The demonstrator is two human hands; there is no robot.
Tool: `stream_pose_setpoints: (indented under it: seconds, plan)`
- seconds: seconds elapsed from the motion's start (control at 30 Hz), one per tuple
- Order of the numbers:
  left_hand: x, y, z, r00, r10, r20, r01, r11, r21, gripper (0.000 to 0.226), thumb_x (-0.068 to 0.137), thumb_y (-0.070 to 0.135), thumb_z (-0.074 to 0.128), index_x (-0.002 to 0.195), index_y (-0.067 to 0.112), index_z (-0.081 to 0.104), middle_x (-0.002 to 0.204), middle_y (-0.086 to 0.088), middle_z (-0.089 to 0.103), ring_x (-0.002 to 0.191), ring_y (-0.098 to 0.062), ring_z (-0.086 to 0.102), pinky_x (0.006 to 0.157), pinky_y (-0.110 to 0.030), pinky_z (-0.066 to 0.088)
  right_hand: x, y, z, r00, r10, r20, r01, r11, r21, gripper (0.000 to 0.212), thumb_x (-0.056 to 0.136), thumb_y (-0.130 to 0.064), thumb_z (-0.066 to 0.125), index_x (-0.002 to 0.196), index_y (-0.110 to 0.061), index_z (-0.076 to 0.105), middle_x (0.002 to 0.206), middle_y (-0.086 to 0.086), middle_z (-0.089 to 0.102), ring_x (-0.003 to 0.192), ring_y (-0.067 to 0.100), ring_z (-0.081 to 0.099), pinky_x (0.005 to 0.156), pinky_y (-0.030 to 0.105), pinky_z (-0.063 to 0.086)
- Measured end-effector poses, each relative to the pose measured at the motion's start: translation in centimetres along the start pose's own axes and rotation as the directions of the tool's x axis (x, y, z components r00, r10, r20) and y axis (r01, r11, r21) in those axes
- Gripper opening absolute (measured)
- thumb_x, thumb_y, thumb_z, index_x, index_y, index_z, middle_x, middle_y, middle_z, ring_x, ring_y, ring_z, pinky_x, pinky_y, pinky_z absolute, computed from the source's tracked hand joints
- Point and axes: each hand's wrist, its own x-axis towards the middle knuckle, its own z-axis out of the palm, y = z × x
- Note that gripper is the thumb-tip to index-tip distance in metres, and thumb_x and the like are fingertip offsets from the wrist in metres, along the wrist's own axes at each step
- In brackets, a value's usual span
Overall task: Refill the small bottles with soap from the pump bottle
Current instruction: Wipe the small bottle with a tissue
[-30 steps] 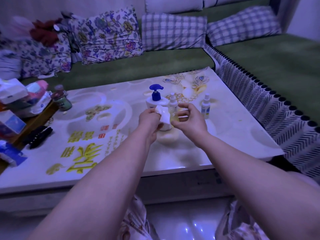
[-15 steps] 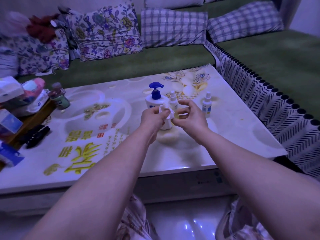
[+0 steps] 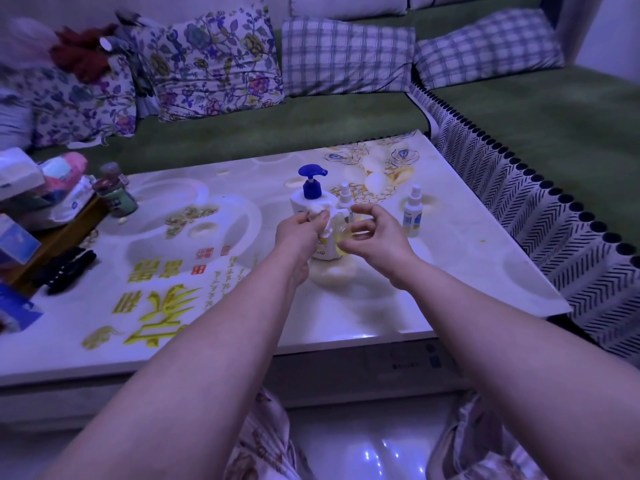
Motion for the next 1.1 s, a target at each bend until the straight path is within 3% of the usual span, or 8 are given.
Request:
stream_pose_setpoints:
  seconds: [0.17, 0.27, 0.43, 0.57, 0.73, 0.93, 1.1]
  plan:
    - [-0.1, 0.0, -0.8, 0.998, -0.013, 0.056, 0.016, 0.999, -0.046, 0.006, 0.092, 0.023, 0.059, 0.094, 0.022, 0.065, 0.098, 0.002, 0.064, 0.09, -0.015, 0.055, 0.074, -0.025, 0.038, 0.6, 0.3, -0.2, 0.996, 0.019, -0.092, -0.031, 0.992, -0.121, 0.061, 0.072, -0.013, 0.076, 0.124, -0.028, 0.051, 0.094, -0.012, 0.067, 0.092, 0.017, 0.068, 0.089, 0.043, 0.055]
    - [0.2, -0.3, -1.8, 1.0, 0.002, -0.005, -0.002, 1.0, 0.0, 0.007, 0.093, 0.022, 0.058, 0.098, 0.021, 0.063, 0.087, 0.01, 0.061, 0.079, -0.005, 0.053, 0.07, -0.021, 0.039, 0.8, 0.7, -0.5, 0.987, 0.039, -0.158, -0.06, 0.99, -0.131, 0.063, 0.073, -0.012, 0.075, 0.129, -0.027, 0.049, 0.103, -0.008, 0.067, 0.092, 0.016, 0.068, 0.09, 0.041, 0.054]
    - [0.9, -2.4, -3.6, 0.992, -0.023, -0.127, 0.054, 0.968, 0.247, 0.02, 0.082, 0.018, 0.065, 0.062, 0.02, 0.063, 0.074, 0.006, 0.064, 0.076, -0.017, 0.053, 0.069, -0.026, 0.04, 0.6, 1.4, -0.4, 0.982, 0.065, -0.18, -0.083, 0.992, -0.097, 0.061, 0.075, -0.01, 0.073, 0.129, -0.028, 0.049, 0.105, -0.009, 0.065, 0.092, 0.014, 0.066, 0.09, 0.039, 0.054]
    - [0.9, -4.0, -3.8, 0.987, 0.002, -0.16, 0.083, 0.85, 0.52, 0.021, 0.075, 0.017, 0.066, 0.056, 0.017, 0.056, 0.064, 0.003, 0.056, 0.065, -0.018, 0.05, 0.052, -0.024, 0.034, 0.3, 2.6, -0.3, 0.983, 0.102, -0.153, -0.116, 0.989, -0.088, 0.059, 0.076, -0.009, 0.072, 0.127, -0.026, 0.048, 0.101, -0.008, 0.064, 0.093, 0.014, 0.066, 0.088, 0.038, 0.055]
    - [1.6, -5.1, -3.3, 0.987, -0.009, -0.162, 0.123, 0.693, 0.71, 0.017, 0.074, 0.023, 0.06, 0.059, 0.016, 0.058, 0.064, 0.0, 0.058, 0.062, -0.021, 0.055, 0.052, -0.022, 0.036, 0.4, 4.1, -0.7, 0.981, 0.153, -0.119, -0.166, 0.979, -0.115, 0.057, 0.076, -0.011, 0.072, 0.126, -0.026, 0.05, 0.106, -0.006, 0.068, 0.095, 0.016, 0.067, 0.088, 0.037, 0.054]
    - [2.5, -6.4, -1.7, 0.992, 0.016, -0.123, 0.094, 0.558, 0.824, 0.009, 0.072, 0.026, 0.061, 0.072, 0.018, 0.066, 0.073, 0.0, 0.061, 0.078, -0.027, 0.059, 0.069, -0.028, 0.04, 1.0, 5.5, -1.1, 0.977, 0.188, -0.104, -0.205, 0.961, -0.187, 0.06, 0.072, -0.017, 0.077, 0.123, -0.03, 0.05, 0.102, -0.012, 0.071, 0.095, 0.011, 0.067, 0.089, 0.036, 0.053]
    - [2.9, -6.7, -0.8, 0.996, -0.017, 0.093, -0.075, 0.463, 0.883, 0.022, 0.079, 0.028, 0.054, 0.086, 0.028, 0.075, 0.09, 0.006, 0.067, 0.088, -0.021, 0.059, 0.073, -0.027, 0.043, 1.2, 6.0, -0.9, 0.977, 0.189, -0.103, -0.204, 0.963, -0.175, 0.06, 0.07, -0.017, 0.078, 0.121, -0.031, 0.051, 0.1, -0.011, 0.072, 0.098, 0.013, 0.067, 0.092, 0.042, 0.053]
